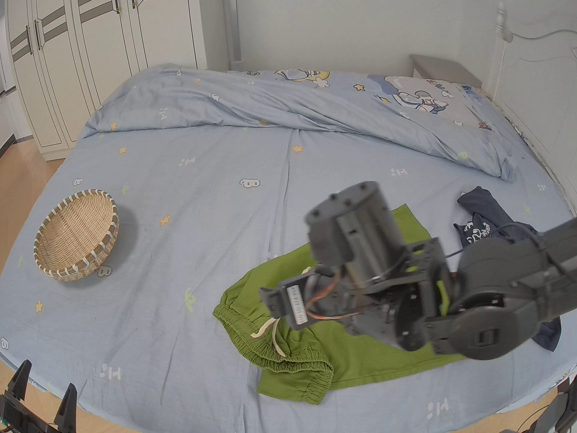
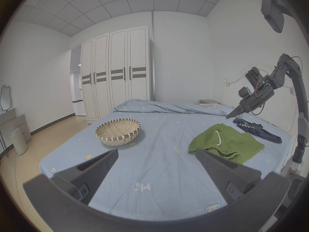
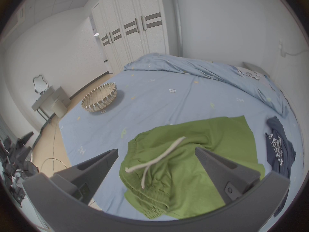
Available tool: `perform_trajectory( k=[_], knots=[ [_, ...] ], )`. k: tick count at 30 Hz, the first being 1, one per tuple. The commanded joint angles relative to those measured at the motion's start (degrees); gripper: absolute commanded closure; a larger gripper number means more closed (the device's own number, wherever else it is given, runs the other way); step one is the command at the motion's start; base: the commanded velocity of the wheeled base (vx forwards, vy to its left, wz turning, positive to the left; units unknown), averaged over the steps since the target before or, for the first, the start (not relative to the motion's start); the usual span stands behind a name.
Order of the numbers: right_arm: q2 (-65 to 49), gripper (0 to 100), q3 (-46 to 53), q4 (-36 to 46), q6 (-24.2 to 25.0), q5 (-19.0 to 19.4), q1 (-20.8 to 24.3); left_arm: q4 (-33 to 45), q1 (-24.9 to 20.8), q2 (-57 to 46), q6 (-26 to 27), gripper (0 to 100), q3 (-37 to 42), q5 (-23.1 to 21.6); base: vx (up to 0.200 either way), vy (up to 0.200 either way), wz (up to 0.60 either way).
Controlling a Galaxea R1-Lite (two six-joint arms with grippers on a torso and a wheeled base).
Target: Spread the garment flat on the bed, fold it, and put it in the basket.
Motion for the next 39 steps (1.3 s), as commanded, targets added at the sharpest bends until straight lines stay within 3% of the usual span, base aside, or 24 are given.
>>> perform_trajectory(
  k=[1, 5, 9, 11, 13, 16, 19, 20, 21, 22, 24, 27, 29, 30, 33, 39],
  knots=[
    [-21.1, 0, 19.4, -4.1, 4.9, 8.0, -10.3, 0.1, -1.3, 4.3, 0.1, 0, 0.9, 0.2, 0.000, 0.000, 0.00],
    [-27.2, 0, 29.7, -4.5, 5.7, 11.7, -18.9, 0.1, -1.5, 9.5, 0.0, 0, 0.8, 0.2, 0.000, 0.000, 0.00],
    [-29.4, 0, 37.1, -8.1, 5.8, 13.5, -24.5, 0.0, -0.3, 11.6, -0.1, 0, 0.9, 0.2, 0.000, 0.000, 0.00],
    [-29.9, 0, 37.7, -9.1, 6.1, 14.9, -25.2, 0.0, -0.5, 11.3, -0.1, 0, 0.9, 0.2, 0.000, 0.000, 0.00],
    [-31.5, 0, 38.5, -10.0, 11.0, 20.3, -26.5, -0.1, -1.8, 7.8, -0.1, 0, 0.8, 0.1, 0.000, 0.000, 0.00],
    [-31.8, 0, 39.4, -9.9, 14.8, 21.5, -26.8, -0.4, -2.8, 3.3, -0.1, 0, 0.3, 0.5, 0.000, 0.000, 0.00],
    [-32.5, 0, 41.4, -9.7, 14.7, 23.5, -26.6, 1.7, -2.9, 3.3, -4.8, 0, -8.7, 0.0, 0.000, 0.000, 0.00],
    [-33.7, 0, 42.2, -8.9, 14.2, 24.4, -27.0, 8.7, -5.8, 7.7, -14.0, 0, -17.6, -0.3, 0.000, 0.000, 0.00],
    [-33.8, 0, 42.3, -8.8, 14.1, 24.4, -27.1, 9.4, -6.2, 8.4, -14.5, 0, -18.1, -0.3, 0.000, 0.000, 0.00],
    [-35.2, 0, 42.1, -7.8, 13.2, 25.1, -28.3, 16.4, -9.8, 15.2, -16.3, 0, -23.2, -0.8, 0.000, 0.000, 0.00],
    [-35.7, 0, 41.9, -7.3, 10.7, 27.0, -30.9, 21.8, -15.1, 23.6, -16.4, 0, -26.7, -1.8, 0.000, 0.000, 0.00],
    [-35.2, 0, 41.8, -7.0, 7.8, 27.5, -34.5, 21.4, -20.6, 34.4, -17.5, 0, -28.0, -3.0, 0.000, 0.000, 0.00],
    [-35.2, 0, 41.9, -6.6, 7.6, 27.5, -34.8, 21.1, -22.5, 37.8, -18.5, 0, -28.4, -3.5, 0.000, 0.000, 0.00],
    [-35.4, 0, 41.4, -4.8, 7.4, 27.5, -34.7, 21.0, -26.1, 43.6, -20.7, 0, -29.3, -4.6, 0.000, 0.000, 0.00],
    [-35.6, 0, 39.7, -2.7, 7.4, 27.4, -35.2, 20.3, -30.3, 50.2, -23.6, 0, -31.1, -6.1, 0.000, 0.000, 0.00],
    [-35.3, 0, 38.4, -0.1, 7.4, 27.3, -35.3, 16.1, -40.7, 65.0, -37.1, 0, -37.9, -7.6, 0.000, 0.000, 0.00]
  ],
)
